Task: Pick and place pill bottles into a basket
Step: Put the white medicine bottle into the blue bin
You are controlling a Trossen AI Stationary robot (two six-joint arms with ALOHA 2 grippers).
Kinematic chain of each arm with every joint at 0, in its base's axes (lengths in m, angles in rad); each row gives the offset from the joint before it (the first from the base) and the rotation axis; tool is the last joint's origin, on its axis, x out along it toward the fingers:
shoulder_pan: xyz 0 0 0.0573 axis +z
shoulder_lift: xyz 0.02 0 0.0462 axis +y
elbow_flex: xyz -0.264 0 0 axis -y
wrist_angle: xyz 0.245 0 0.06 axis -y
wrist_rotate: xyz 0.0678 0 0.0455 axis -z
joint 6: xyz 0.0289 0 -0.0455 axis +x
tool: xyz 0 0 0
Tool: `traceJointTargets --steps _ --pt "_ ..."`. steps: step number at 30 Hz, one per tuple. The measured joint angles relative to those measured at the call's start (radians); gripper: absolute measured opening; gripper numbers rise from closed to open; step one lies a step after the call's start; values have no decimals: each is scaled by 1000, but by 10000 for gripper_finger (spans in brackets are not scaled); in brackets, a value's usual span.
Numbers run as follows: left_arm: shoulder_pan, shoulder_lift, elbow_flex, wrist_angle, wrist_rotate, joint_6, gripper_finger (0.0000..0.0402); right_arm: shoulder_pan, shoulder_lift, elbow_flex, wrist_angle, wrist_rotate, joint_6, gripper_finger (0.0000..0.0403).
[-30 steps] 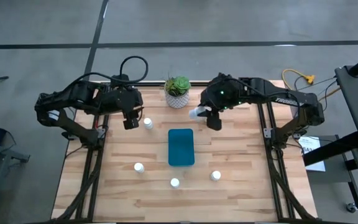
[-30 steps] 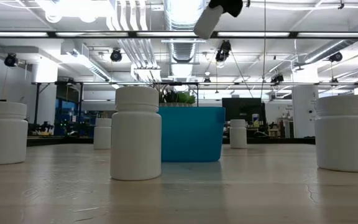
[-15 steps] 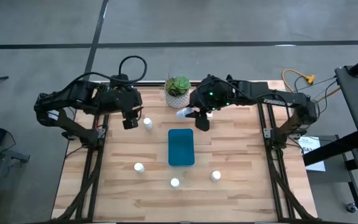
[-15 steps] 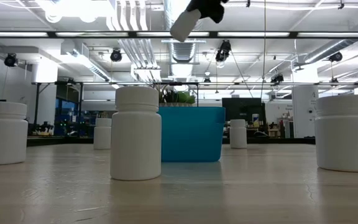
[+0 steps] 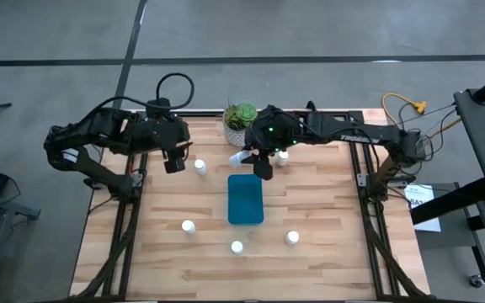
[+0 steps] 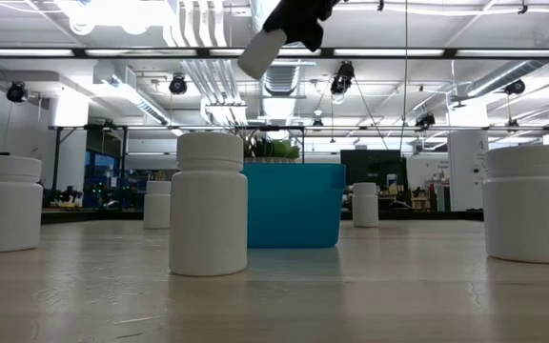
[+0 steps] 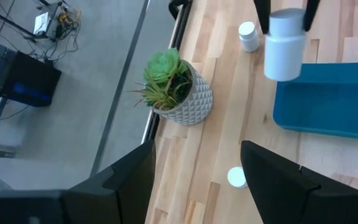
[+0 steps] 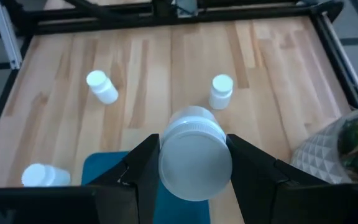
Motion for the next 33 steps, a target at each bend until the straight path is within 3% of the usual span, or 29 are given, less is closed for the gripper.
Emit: traceJointTargets --steps 15,33 --pt "0 0 0 0 0 4 219 0 231 275 -407 9 -186 151" --pt "0 0 0 1 -5 0 219 36 296 236 -428 9 -248 151"
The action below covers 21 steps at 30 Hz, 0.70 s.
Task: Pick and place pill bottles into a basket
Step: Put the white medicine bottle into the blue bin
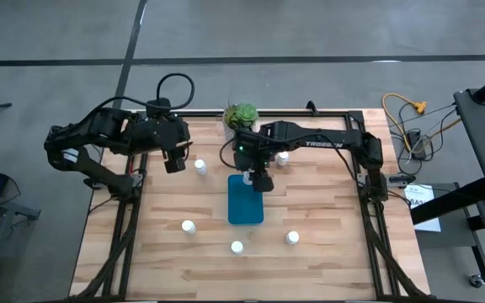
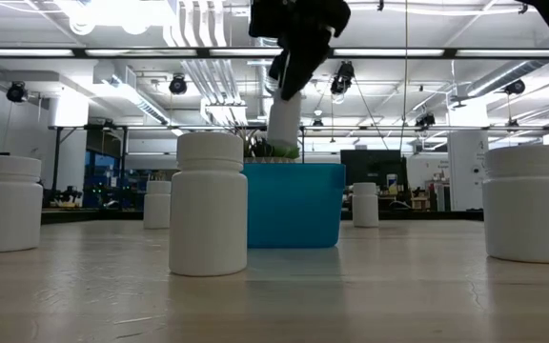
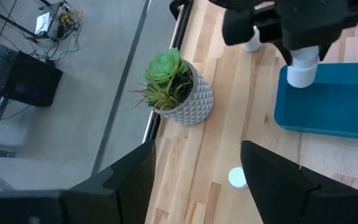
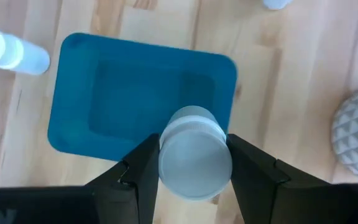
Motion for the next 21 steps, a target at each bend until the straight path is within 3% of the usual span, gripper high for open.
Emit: traceJointTargets --steps 21 --pt "0 3 0 1 -2 -2 219 6 0 -195 152 53 -16 151"
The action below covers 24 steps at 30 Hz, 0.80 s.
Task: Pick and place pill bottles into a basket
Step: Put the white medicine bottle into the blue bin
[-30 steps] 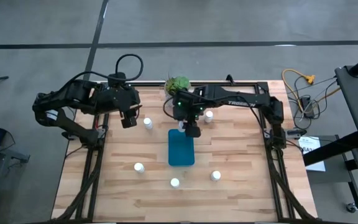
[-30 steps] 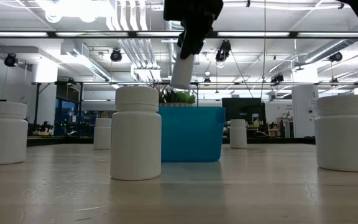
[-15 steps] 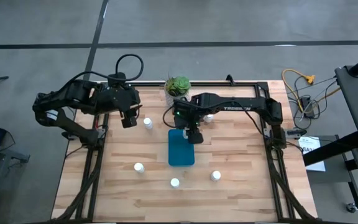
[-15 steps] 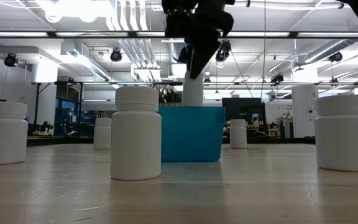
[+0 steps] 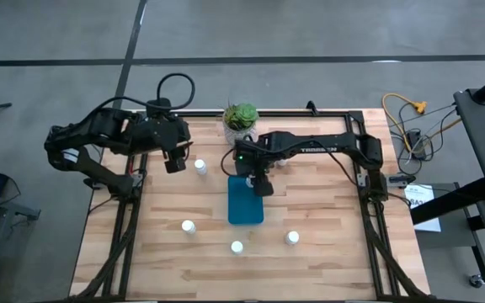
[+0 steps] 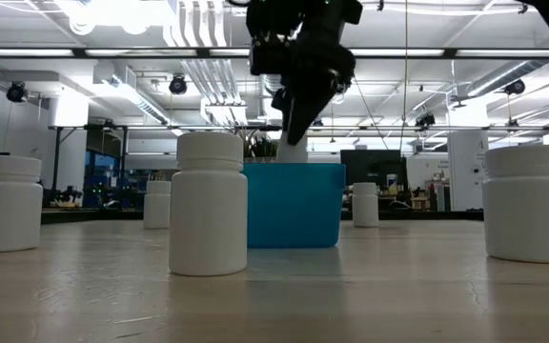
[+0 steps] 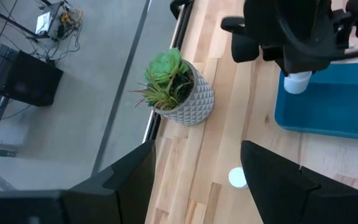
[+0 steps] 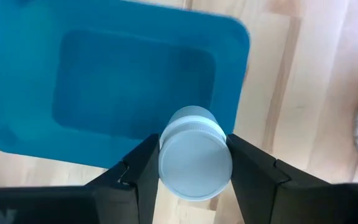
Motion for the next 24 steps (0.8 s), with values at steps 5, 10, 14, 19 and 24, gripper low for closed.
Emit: traceJointTargets --steps 5,10,14,19,24 --pt "0 0 0 0 0 0 219 4 1 -38 60 -1 6 151" --pt "0 0 0 0 1 0 219 4 1 -58 88 -7 9 151" --pt "0 0 0 0 1 0 219 4 1 -57 88 -10 7 151" --pt "0 0 0 0 1 0 219 2 1 -53 93 -17 5 151" --pt "0 0 0 0 2 0 219 4 1 -55 93 -40 3 151"
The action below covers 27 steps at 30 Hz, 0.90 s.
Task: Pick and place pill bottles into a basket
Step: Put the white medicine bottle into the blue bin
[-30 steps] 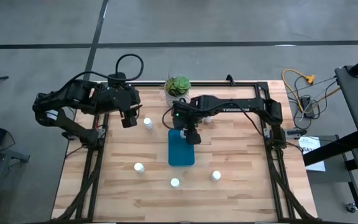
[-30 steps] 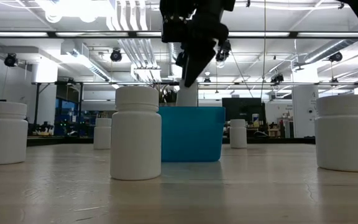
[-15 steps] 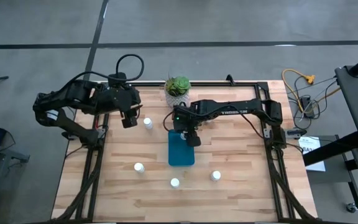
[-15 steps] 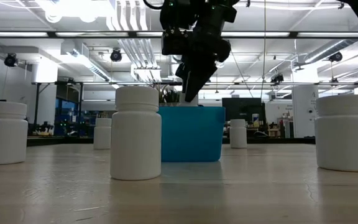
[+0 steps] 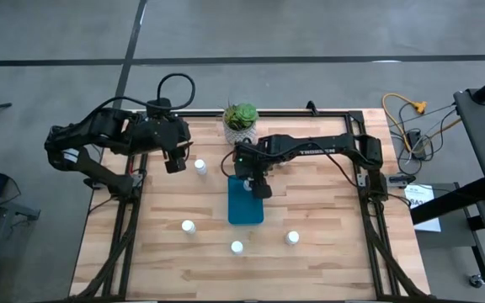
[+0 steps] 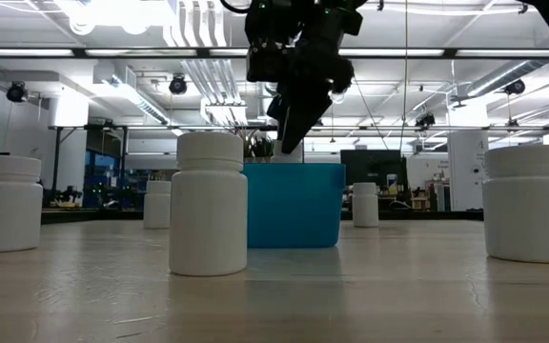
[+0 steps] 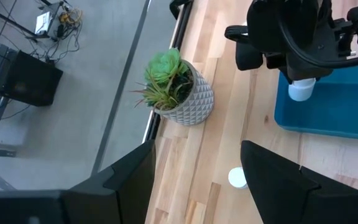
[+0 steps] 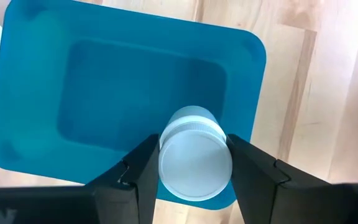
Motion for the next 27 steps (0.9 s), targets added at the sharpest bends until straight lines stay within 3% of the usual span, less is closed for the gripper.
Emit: traceJointTargets --steps 27 --pt "0 0 0 0 0 0 219 0 -1 -80 -9 3 -2 151"
